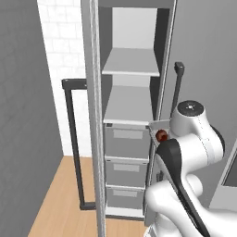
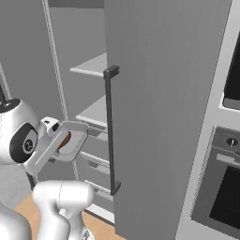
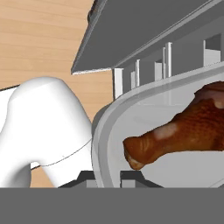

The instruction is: Take the meat container that has the chicken drumstick and place it on the second highest rack of the freezer. Then take the vegetable container that has the potato and carrot and place it on the highest rack of the freezer.

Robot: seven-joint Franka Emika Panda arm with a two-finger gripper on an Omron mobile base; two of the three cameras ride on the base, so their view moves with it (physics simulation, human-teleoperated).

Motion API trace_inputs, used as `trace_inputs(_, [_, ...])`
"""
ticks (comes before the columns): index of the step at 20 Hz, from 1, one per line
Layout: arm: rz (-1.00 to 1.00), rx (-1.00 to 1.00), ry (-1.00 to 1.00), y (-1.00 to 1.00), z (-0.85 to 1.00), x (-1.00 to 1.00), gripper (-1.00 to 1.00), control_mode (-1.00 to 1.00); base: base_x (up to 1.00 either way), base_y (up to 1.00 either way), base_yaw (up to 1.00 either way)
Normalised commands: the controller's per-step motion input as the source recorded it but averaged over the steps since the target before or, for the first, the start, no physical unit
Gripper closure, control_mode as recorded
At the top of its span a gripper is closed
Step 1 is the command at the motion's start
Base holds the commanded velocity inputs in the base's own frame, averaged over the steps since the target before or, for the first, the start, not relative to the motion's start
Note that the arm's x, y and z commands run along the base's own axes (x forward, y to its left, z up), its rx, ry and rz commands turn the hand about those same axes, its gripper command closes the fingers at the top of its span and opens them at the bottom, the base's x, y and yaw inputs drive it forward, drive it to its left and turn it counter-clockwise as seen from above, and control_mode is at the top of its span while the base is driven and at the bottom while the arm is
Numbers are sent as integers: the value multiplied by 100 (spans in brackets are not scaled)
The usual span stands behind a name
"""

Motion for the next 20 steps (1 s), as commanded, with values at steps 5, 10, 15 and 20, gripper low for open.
trace_inputs(5, [0,0,0,0,0,0,100,100,39,4,0])
trace_inputs(10, [0,0,0,0,0,0,100,100,51,7,0])
trace_inputs(15, [0,0,0,0,0,0,100,100,35,14,0])
trace_inputs(20, [0,0,0,0,0,0,100,100,12,31,0])
